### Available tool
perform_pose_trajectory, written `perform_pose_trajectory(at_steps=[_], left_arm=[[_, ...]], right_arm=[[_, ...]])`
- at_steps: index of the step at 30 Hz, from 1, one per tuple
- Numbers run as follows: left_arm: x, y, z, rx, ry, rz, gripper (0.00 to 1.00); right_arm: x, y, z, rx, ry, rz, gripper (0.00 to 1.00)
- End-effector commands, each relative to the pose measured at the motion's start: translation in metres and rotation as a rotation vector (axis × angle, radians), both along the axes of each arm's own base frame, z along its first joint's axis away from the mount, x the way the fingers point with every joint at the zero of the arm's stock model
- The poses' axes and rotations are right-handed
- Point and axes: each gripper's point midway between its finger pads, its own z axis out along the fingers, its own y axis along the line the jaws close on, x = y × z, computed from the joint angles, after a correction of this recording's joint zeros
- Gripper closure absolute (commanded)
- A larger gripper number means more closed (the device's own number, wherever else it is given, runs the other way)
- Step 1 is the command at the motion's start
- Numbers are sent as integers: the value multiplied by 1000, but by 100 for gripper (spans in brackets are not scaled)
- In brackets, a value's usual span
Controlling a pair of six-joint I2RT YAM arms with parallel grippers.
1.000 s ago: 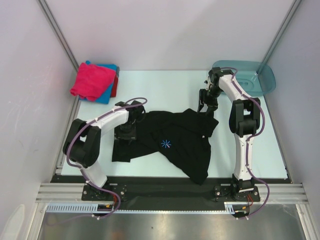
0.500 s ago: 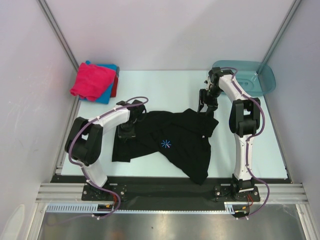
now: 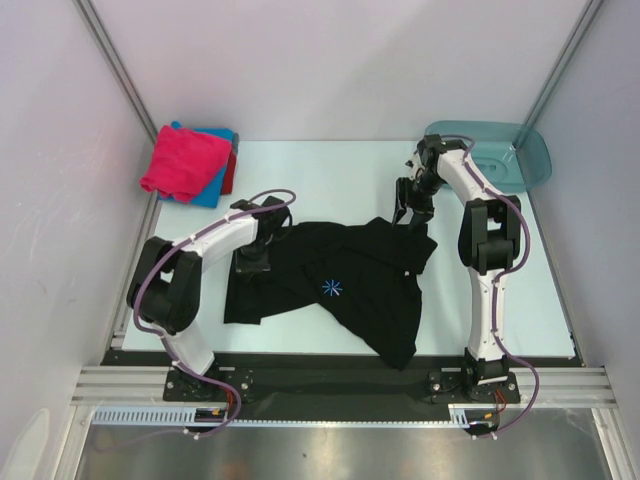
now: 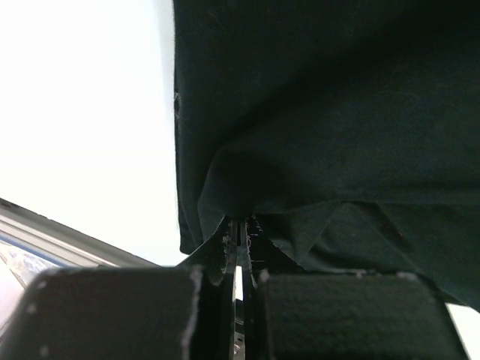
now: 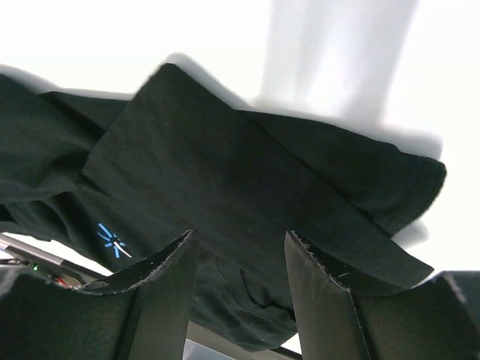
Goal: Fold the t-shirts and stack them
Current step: Flatten the tshirt out
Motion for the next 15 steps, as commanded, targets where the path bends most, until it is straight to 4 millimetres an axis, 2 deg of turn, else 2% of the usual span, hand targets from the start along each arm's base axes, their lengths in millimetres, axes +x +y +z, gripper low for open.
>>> perform_pose_trajectory(at_steps=[1,4,6,10,15], left_arm=[[16,-4,31,-30,-104,-11,100],[18,-5,34,-31,-106,-12,100],[19,-6,34,-29,-103,-15,100],[21,-7,37,-32,-105,-18,100],[21,-8,38,-36,-100,-17,100]], right_arm=[[14,11,9,70,-54,40,44],[25,15,5,81,-62,49,44],[27,16,-8,76,-48,54,44],[18,13,-25,69,6,57,44],[10,10,-35,73,39,54,44]])
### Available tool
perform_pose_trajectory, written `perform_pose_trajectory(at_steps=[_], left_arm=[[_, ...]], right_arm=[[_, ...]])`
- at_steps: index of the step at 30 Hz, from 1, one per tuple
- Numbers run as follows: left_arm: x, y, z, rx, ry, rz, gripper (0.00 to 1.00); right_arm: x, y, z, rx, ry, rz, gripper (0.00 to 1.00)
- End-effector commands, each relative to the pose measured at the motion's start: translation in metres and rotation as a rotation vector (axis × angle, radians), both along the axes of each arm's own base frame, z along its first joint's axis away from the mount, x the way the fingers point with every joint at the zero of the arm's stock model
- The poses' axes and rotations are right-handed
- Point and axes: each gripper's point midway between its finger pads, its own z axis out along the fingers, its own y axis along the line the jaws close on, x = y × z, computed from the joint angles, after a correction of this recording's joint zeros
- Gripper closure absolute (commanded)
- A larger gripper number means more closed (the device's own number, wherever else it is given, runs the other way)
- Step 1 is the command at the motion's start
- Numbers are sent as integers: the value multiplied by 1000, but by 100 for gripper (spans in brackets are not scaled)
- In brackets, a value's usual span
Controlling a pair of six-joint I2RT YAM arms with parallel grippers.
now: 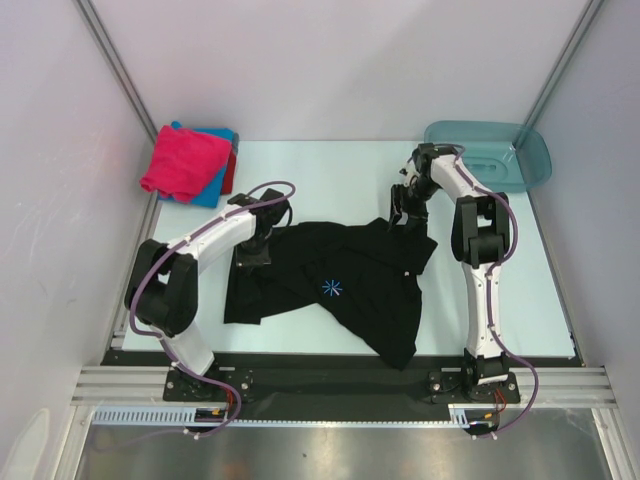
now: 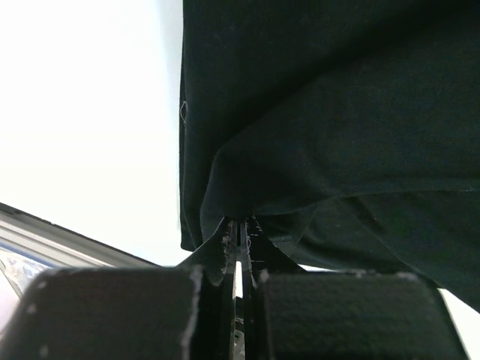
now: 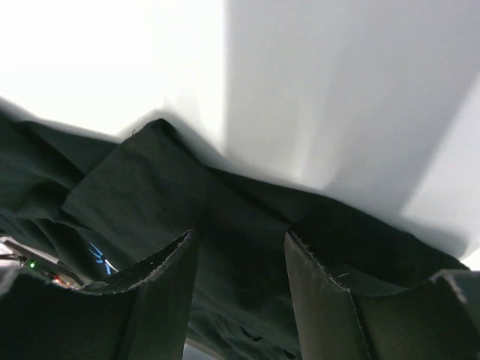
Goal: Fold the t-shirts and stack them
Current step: Flatten the tshirt out
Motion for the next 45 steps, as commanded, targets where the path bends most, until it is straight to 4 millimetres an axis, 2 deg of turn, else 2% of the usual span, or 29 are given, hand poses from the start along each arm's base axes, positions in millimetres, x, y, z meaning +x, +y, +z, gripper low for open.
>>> perform_pose_trajectory(at_steps=[1,3,6,9,10,12,16,17,19,20,21,23,25,26,27,31,34,35,36,37,42,44,45], left_arm=[[9,-3,17,-11,-42,-13,100],[8,-3,16,-11,-36,-16,100],[8,-2,17,-7,-35,-19,100],[8,-2,16,-5,-28,-22,100],[8,-3,16,-8,-26,-23,100],[9,-3,16,-6,-23,-26,100],[12,-3,18,-7,-30,-30,100],[12,-3,18,-7,-30,-30,100],[12,-4,18,-7,-30,-30,100],[12,-4,18,-10,-32,-32,100],[11,-3,17,-7,-27,-35,100],[11,-3,17,-8,-28,-36,100],[11,-3,16,-6,-29,-36,100],[10,-3,16,-7,-27,-39,100],[10,-3,15,-9,-28,-38,100],[10,-3,15,-11,-25,-38,100],[10,-4,14,-17,-26,-34,99],[10,-4,14,-16,-25,-34,100],[9,-5,14,-19,-26,-32,100],[9,-4,14,-18,-25,-32,100],[8,-4,14,-18,-24,-31,100],[8,-3,15,-15,-26,-32,100],[7,-3,14,-15,-24,-28,100]], right_arm=[[-2,0,-1,26,6,13,44],[-2,-1,-4,34,16,10,45],[-1,-2,-6,37,19,5,54],[-1,-1,-7,43,24,5,83],[-1,-2,-6,42,24,3,96],[0,-3,-5,35,19,0,100],[0,-4,10,30,-11,-1,100],[2,-4,22,28,-42,-1,100],[4,-10,31,-8,-72,-20,100],[3,-16,41,-31,-94,-31,87],[2,-25,43,-84,-107,-41,60],[0,-45,50,-167,-135,-75,48],[-1,-59,55,-217,-150,-106,43],[-5,-72,52,-258,-147,-124,43],[-5,-78,62,-273,-176,-138,42],[-18,-107,65,-374,-165,-199,41],[-32,-124,56,-384,-116,-269,41],[-36,-118,53,-329,-91,-292,41],[-35,-127,51,-298,-87,-337,42],[-43,-126,44,-274,-59,-350,42],[-46,-110,33,-159,-34,-365,44],[-53,-103,25,-102,1,-373,45],[-49,-100,23,-74,-15,-379,45]])
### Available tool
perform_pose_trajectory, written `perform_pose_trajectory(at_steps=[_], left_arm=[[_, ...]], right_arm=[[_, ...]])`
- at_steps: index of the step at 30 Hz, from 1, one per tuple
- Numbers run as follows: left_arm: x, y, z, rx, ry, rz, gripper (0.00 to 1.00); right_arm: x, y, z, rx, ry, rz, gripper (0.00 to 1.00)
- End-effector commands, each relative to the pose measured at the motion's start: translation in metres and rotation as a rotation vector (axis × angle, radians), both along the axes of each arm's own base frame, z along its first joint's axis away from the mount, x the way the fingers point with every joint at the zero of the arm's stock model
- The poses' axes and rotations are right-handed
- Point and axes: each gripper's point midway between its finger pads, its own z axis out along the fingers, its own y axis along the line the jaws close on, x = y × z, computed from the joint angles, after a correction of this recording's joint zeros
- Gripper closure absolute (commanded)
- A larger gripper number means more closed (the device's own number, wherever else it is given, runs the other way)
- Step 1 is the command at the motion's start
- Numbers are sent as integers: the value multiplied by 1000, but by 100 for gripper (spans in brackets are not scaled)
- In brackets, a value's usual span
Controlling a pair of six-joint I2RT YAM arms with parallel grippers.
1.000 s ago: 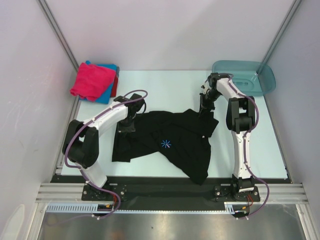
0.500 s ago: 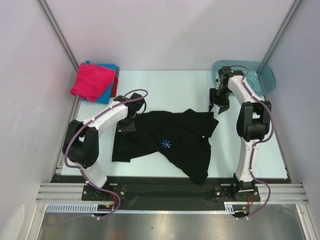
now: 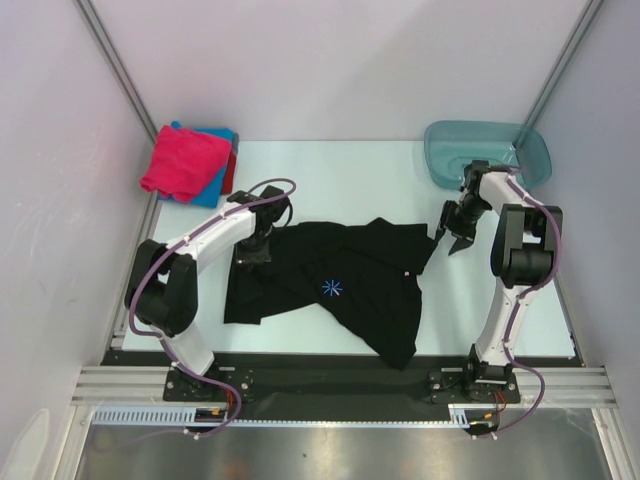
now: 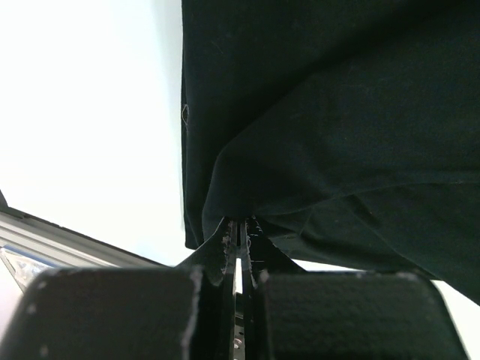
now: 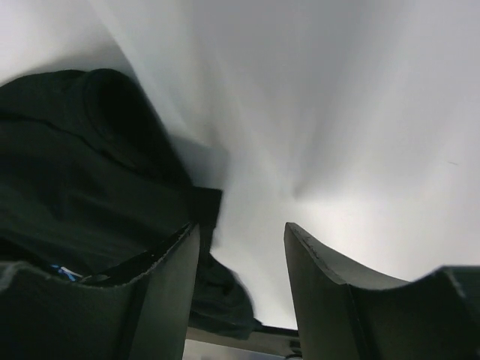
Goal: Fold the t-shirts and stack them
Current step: Flatten the tshirt out
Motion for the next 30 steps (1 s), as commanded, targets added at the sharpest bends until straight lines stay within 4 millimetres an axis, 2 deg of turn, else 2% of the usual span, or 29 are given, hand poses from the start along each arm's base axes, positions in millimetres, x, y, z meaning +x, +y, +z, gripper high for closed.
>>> perform_pose_trajectory(at_steps=[1,3,9,16,28,30], left_arm=[[4,-2,7,-12,-29,-3,100],[3,-1,7,-11,-23,-2,100],[1,-1,5,-14,-18,5,100],[0,-2,4,-17,-14,7,100],[-1,-3,1,-23,1,7,99],[0,-4,1,-23,-2,5,100]], right_arm=[[14,22,9,136,-92,-21,46],[13,30,5,193,-97,-15,46],[17,36,-4,256,-109,8,46],[29,38,-1,296,-167,22,50],[35,45,8,350,-216,47,73],[35,46,9,354,-220,49,80]])
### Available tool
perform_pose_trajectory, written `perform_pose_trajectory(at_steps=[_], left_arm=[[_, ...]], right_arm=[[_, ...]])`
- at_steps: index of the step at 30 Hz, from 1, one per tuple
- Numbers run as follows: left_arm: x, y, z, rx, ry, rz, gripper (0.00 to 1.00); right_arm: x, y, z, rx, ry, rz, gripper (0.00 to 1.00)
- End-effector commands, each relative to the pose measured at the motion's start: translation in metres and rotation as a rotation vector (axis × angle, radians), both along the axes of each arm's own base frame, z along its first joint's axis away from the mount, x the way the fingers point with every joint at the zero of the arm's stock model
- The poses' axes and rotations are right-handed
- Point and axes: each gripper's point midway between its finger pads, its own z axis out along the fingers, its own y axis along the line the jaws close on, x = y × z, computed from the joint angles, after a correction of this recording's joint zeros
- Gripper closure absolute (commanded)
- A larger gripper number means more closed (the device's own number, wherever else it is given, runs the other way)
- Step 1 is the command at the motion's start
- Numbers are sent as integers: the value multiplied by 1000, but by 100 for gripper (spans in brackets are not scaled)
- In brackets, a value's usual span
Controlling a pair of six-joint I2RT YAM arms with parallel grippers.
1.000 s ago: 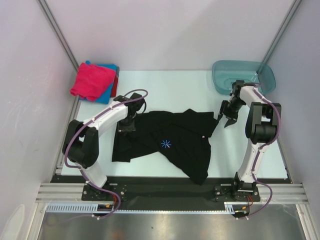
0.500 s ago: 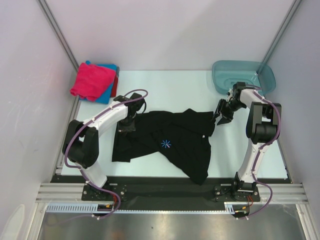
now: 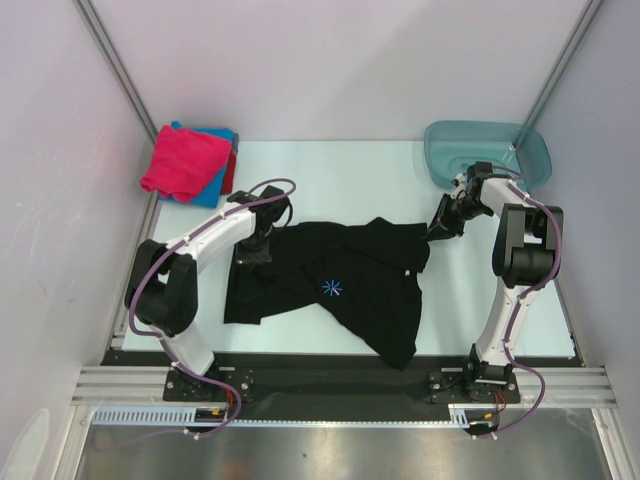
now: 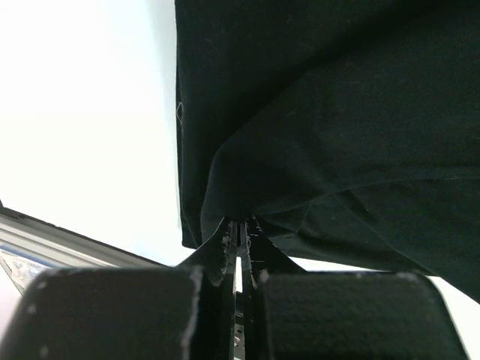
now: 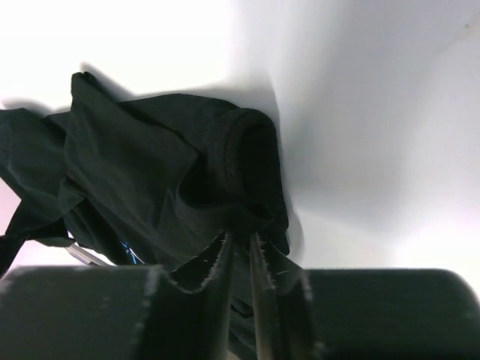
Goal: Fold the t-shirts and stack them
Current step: Flatten the tshirt out
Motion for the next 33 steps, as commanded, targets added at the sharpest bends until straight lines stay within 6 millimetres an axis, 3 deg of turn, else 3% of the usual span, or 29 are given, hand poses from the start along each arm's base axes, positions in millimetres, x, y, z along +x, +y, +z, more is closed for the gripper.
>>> perform_pose_trajectory(at_steps=[1,5,9,15,16,19,24,26,27,29,30,32,33], left_arm=[[1,-2,2,-11,-7,4,100],[2,-2,5,-14,-16,4,100],[7,-3,12,-16,-38,1,100],[21,0,39,0,-117,-9,100],[23,1,45,7,-128,-13,100],[30,2,68,14,-172,-22,99],[38,11,117,43,-261,-18,100],[35,17,140,46,-308,-3,100],[35,21,151,62,-337,8,100],[30,28,176,57,-394,33,100],[28,33,186,70,-422,52,100],[21,41,209,69,-460,72,100],[15,46,220,71,-480,69,100]], right_arm=[[5,3,9,33,-50,17,82],[9,2,21,23,-106,22,99],[10,0,39,-6,-180,29,100],[10,0,93,-153,-339,61,100],[11,0,114,-170,-398,59,100],[14,-1,142,-206,-468,45,100],[22,-16,211,-301,-634,-12,100],[23,-24,232,-335,-681,-39,100],[25,-30,256,-366,-737,-67,100],[27,-37,277,-391,-780,-91,100],[31,-39,301,-396,-833,-110,100],[31,-41,322,-393,-871,-133,100],[31,-44,342,-399,-913,-154,100]])
